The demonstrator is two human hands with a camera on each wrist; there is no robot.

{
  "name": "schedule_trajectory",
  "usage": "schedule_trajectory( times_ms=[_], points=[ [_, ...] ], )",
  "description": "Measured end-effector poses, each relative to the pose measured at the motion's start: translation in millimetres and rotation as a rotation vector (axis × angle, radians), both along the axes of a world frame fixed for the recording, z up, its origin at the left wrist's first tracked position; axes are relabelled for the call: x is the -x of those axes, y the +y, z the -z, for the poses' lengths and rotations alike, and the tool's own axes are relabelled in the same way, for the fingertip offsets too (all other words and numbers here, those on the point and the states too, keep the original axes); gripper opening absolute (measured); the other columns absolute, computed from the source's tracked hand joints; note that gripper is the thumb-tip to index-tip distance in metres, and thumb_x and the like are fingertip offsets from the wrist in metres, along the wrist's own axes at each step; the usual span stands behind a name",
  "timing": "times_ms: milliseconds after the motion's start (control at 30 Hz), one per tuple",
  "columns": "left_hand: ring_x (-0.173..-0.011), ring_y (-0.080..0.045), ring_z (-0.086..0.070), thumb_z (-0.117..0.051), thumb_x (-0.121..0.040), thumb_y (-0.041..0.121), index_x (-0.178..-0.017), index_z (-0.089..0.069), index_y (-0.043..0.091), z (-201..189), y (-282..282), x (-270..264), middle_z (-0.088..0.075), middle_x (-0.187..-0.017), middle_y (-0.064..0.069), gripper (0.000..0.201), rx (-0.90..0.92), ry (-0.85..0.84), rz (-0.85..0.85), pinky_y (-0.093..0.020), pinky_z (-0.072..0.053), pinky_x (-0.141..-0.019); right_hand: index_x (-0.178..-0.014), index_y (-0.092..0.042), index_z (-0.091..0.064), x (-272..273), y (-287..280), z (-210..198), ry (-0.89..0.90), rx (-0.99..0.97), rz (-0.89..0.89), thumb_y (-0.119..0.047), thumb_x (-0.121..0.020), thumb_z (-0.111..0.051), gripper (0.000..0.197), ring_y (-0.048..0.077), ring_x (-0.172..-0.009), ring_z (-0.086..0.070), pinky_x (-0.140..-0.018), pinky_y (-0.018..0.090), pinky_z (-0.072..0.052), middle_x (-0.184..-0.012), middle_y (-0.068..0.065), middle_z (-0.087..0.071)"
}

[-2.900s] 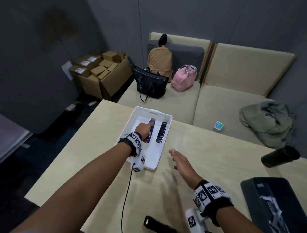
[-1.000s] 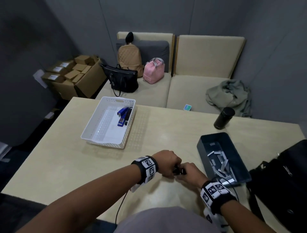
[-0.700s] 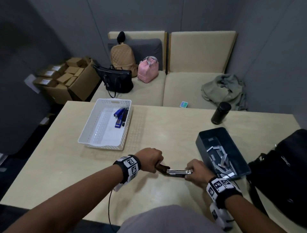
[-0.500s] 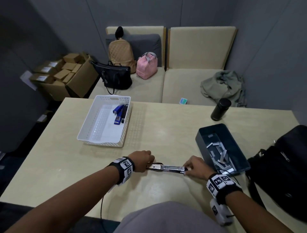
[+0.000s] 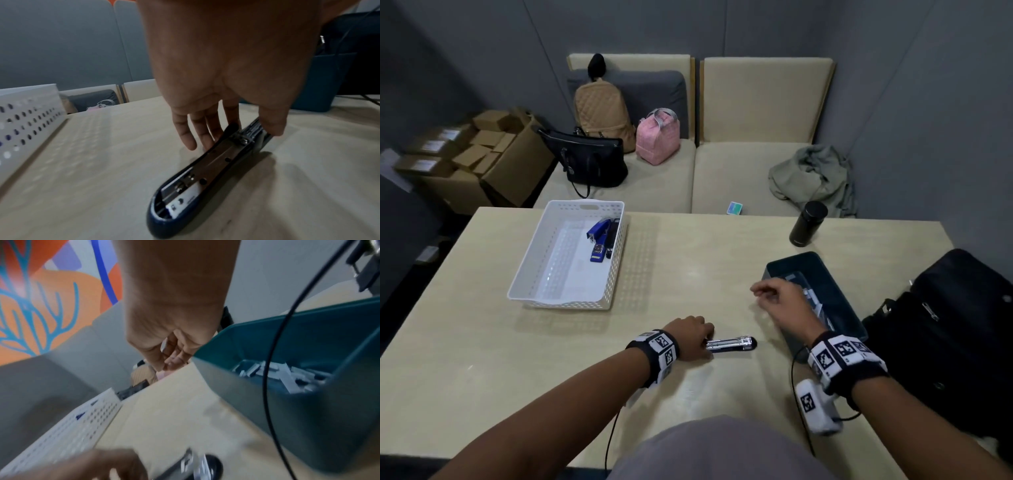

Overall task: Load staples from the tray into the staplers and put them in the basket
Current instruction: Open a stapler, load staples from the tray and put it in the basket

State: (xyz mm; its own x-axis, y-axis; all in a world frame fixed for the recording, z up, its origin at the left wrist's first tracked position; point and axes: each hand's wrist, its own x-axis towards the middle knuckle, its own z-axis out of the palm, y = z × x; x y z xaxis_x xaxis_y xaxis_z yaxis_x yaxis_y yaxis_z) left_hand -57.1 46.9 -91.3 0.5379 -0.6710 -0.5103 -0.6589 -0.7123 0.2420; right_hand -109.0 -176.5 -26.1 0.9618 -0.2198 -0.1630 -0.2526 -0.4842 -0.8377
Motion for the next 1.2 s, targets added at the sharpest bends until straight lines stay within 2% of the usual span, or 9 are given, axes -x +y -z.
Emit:
schedule_trajectory(
  times_ms=[100,267,433,567,733,867,967,1100,1200],
  points=[
    [-0.107,-0.033,-0.057,-0.064,-0.081,0.031,-0.117,-0.055,0.017,2.5,-6.9,7.4,-0.056,-0.117,-0.011,0.04,-0.021,-0.023,0.006,-0.04,-0.047,-0.081,-0.096,-0.01,-0.072,-6.3,-39.3,-10.4,-0.034,0.058,0.145,0.005,-0.082,-0.061,0.023,0.011,-0.08,-0.065,-0.07,0.007,-0.049,-0.088,0.0,-0.071],
    [-0.107,-0.033,-0.056,-0.065,-0.081,0.028,-0.121,-0.052,0.016,6.9,-1.9,10.6,-0.055,-0.118,-0.012,0.043,-0.007,-0.015,-0.011,-0.042,-0.049,-0.082,-0.099,-0.012,-0.072,1.5,-99.3,20.7,0.186,0.177,0.243,-0.003,-0.084,-0.062,0.021,0.025,-0.097,-0.067,-0.089,0.025,-0.047,-0.098,0.011,-0.073],
    [-0.108,-0.03,-0.055,-0.065,-0.081,0.03,-0.12,-0.053,0.018,9.4,7.5,12.2,-0.055,-0.119,-0.009,0.042,0.001,0.008,-0.022,-0.041,-0.05,-0.084,-0.112,-0.011,-0.068,6.2,-100.7,43.4,0.323,0.333,-0.027,-0.002,-0.082,-0.061,0.033,0.025,-0.107,-0.062,-0.092,0.027,-0.046,-0.122,0.011,-0.065],
    [-0.108,-0.03,-0.054,-0.064,-0.083,0.03,-0.12,-0.052,0.019,11.2,15.1,16.3,-0.054,-0.119,-0.008,0.041,0.001,-0.001,-0.029,-0.039,-0.047,-0.081,-0.128,-0.012,-0.059,1.6,-83.5,51.3,0.342,0.737,-0.372,-0.008,-0.087,-0.055,0.041,0.027,-0.137,-0.033,-0.109,0.04,-0.037,-0.152,0.004,-0.034],
    [-0.109,-0.029,-0.053,-0.064,-0.083,0.031,-0.121,-0.051,0.019,11.9,20.6,20.8,-0.054,-0.12,-0.008,0.042,0.01,0.01,-0.051,-0.038,-0.047,-0.084,-0.136,-0.01,-0.051,-2.2,-69.9,65.3,0.412,0.98,-0.56,-0.012,-0.092,-0.047,0.044,0.033,-0.146,-0.013,-0.117,0.045,-0.023,-0.156,0.005,-0.028],
    [-0.109,-0.027,-0.053,-0.064,-0.082,0.032,-0.12,-0.051,0.02,11.1,21.5,19.9,-0.054,-0.119,-0.006,0.042,0.027,0.021,-0.059,-0.038,-0.048,-0.084,-0.127,-0.007,-0.059,0.0,-67.1,65.4,0.378,1.016,-0.513,-0.01,-0.091,-0.052,0.037,0.033,-0.13,-0.041,-0.109,0.041,-0.034,-0.138,0.013,-0.046],
    [-0.108,-0.026,-0.053,-0.064,-0.081,0.032,-0.118,-0.052,0.02,10.6,21.7,19.4,-0.054,-0.118,-0.005,0.041,0.031,0.025,-0.058,-0.036,-0.047,-0.083,-0.113,-0.004,-0.062,0.0,-71.5,57.1,0.382,0.848,-0.363,-0.002,-0.086,-0.057,0.027,0.033,-0.105,-0.063,-0.089,0.038,-0.05,-0.115,0.013,-0.059],
    [-0.108,-0.026,-0.053,-0.063,-0.08,0.031,-0.116,-0.052,0.021,11.2,21.7,18.5,-0.055,-0.117,-0.005,0.039,0.034,0.028,-0.059,-0.036,-0.047,-0.082,-0.084,-0.016,-0.069,0.4,-87.3,43.4,0.353,0.491,-0.112,0.004,-0.086,-0.053,0.025,0.022,-0.069,-0.068,-0.059,0.029,-0.055,-0.086,0.007,-0.069],
    [-0.107,-0.026,-0.053,-0.062,-0.079,0.031,-0.115,-0.052,0.021,13.6,21.9,18.3,-0.054,-0.116,-0.004,0.039,0.037,0.027,-0.057,-0.037,-0.048,-0.083,-0.079,-0.02,-0.066,2.1,-93.6,40.1,0.305,0.327,0.001,0.001,-0.085,-0.06,0.023,0.021,-0.073,-0.068,-0.064,0.03,-0.056,-0.089,0.008,-0.071]
  ],
)
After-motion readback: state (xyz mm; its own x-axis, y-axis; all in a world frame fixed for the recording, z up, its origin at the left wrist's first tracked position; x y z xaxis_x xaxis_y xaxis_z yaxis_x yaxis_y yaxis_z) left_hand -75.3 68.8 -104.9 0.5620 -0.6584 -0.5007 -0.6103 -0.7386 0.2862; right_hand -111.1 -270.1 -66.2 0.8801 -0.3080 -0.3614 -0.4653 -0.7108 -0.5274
